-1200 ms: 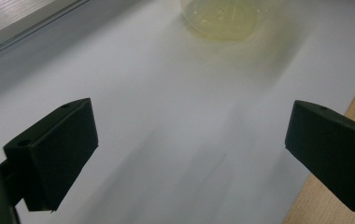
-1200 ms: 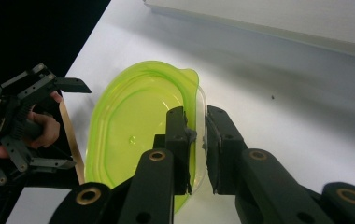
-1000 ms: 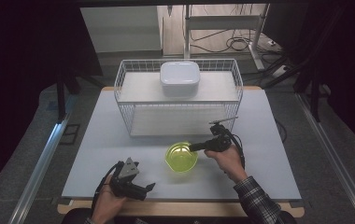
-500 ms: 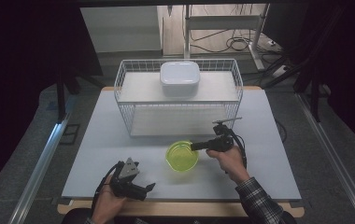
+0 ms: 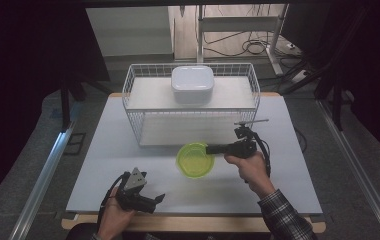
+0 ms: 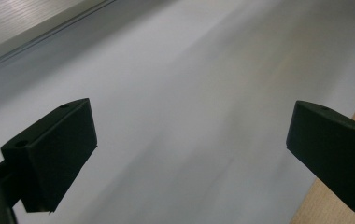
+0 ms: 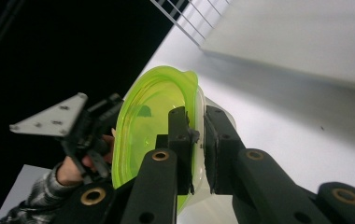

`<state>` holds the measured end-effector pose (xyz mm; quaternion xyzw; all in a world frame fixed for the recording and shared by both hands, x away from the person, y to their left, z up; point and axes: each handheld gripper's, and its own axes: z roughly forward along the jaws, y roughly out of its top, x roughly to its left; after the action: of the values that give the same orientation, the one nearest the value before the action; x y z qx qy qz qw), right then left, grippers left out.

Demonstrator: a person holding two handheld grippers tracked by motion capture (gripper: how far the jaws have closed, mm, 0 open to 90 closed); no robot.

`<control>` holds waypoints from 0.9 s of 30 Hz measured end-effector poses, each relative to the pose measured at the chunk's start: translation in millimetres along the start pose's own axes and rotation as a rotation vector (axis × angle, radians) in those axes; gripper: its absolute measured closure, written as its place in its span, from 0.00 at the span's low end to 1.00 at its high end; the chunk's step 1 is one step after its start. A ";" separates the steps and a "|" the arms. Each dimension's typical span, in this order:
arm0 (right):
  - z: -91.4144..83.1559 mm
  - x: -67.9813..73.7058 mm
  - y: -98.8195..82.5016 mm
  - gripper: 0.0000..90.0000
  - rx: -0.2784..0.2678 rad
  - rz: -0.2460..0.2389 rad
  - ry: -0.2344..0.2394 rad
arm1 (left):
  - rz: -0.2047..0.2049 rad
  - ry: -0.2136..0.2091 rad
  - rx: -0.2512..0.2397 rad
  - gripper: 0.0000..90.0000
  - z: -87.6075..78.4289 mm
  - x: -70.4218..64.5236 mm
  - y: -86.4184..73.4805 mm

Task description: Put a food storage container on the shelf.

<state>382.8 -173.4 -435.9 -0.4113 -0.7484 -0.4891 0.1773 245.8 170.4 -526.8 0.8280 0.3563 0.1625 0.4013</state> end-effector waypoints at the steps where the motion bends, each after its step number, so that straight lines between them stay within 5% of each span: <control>1: -1.9 3.7 2.8 0.92 -0.005 -0.004 0.003 | -0.001 0.000 -0.001 0.01 -0.2 0.1 0.0; 27: -53.0 86.3 104.7 0.92 -0.182 -0.113 -0.004 | 0.006 -0.005 0.011 0.01 0.9 -0.6 -0.1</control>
<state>406.5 -162.6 -292.6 -0.3838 -0.7232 -0.5635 0.1099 245.8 169.6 -527.5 0.8318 0.3537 0.1595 0.3970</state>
